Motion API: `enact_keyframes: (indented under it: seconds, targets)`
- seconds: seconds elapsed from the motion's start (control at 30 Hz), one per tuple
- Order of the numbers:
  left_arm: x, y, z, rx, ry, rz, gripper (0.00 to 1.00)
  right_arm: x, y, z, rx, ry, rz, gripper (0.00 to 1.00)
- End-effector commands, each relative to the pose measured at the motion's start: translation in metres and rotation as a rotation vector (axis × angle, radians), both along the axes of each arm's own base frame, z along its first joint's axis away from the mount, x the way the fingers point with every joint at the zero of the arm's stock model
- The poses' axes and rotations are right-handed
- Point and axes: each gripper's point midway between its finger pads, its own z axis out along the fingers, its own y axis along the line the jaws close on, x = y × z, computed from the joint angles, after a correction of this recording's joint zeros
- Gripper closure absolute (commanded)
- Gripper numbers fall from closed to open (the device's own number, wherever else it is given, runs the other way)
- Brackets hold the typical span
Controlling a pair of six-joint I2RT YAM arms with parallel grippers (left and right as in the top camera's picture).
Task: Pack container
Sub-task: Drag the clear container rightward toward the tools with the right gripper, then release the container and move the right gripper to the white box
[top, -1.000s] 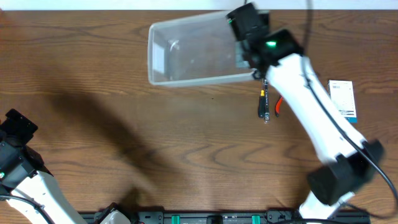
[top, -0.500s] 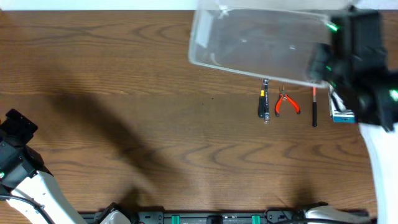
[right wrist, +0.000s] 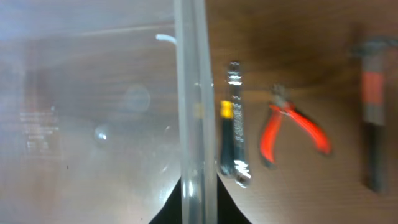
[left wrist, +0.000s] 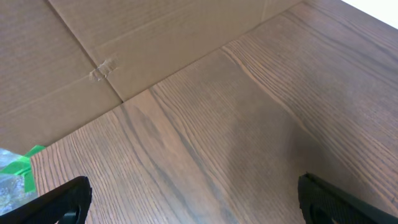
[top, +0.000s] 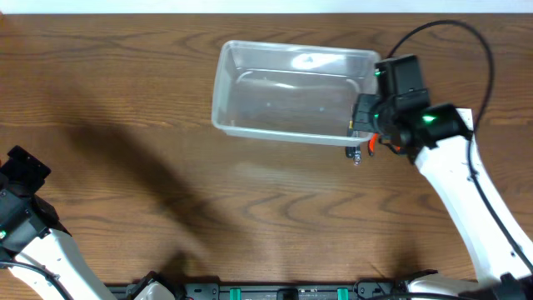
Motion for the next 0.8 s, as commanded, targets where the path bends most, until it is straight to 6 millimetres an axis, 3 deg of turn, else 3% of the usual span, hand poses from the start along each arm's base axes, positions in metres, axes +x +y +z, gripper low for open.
enact_keyframes:
  seconds: [0.0, 0.1, 0.27, 0.43, 0.63, 0.77]
  targets:
    - [-0.002, 0.004, 0.012, 0.024, -0.014, 0.016, 0.02, 0.001, 0.024, -0.02, 0.086, 0.045, 0.063, 0.99]
    - [-0.002, 0.004, 0.012, 0.024, -0.014, 0.016, 0.02, 0.006, 0.031, -0.055, 0.105, 0.124, 0.055, 0.99]
    - [-0.002, 0.004, 0.012, 0.024, -0.014, 0.016, 0.02, 0.023, 0.067, -0.096, 0.154, 0.153, 0.134, 0.99]
    - [-0.002, 0.004, 0.012, 0.024, -0.014, 0.016, 0.02, 0.016, 0.078, -0.13, 0.118, 0.222, 0.159, 0.99]
    - [-0.002, 0.004, 0.012, 0.024, -0.014, 0.016, 0.02, 0.015, 0.07, -0.135, 0.063, 0.226, 0.135, 0.99]
    - [-0.002, 0.004, 0.012, 0.024, -0.014, 0.016, 0.02, 0.014, 0.071, -0.136, 0.075, 0.235, 0.109, 0.89]
